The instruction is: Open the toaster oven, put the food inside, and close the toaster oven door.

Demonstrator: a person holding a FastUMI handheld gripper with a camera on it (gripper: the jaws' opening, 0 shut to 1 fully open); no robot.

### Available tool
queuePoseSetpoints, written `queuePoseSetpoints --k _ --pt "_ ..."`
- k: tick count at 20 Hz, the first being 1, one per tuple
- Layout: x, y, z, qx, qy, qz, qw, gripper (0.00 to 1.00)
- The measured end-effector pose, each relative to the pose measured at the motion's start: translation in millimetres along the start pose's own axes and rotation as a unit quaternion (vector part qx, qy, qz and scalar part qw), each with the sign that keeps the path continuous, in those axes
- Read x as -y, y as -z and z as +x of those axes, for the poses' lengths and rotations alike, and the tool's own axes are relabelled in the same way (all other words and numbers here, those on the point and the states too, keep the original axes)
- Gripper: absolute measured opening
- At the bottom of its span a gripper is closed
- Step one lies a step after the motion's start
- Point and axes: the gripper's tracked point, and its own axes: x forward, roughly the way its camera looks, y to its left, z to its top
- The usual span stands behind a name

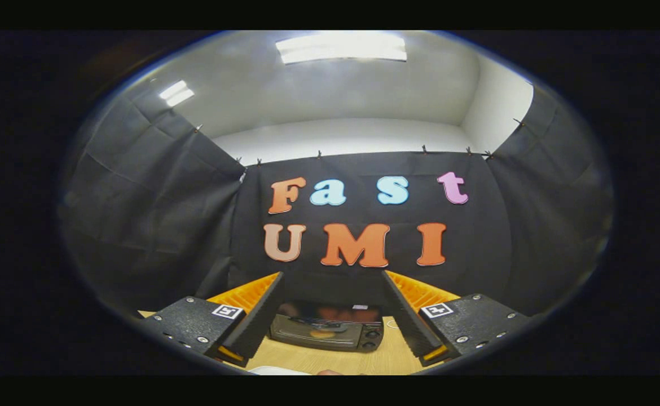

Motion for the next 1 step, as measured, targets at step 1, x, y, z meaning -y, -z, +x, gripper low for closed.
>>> queuePoseSetpoints --k 1 --pt "2.8 2.2 1.2 -0.004 0.006 0.003 1.0 0.99"
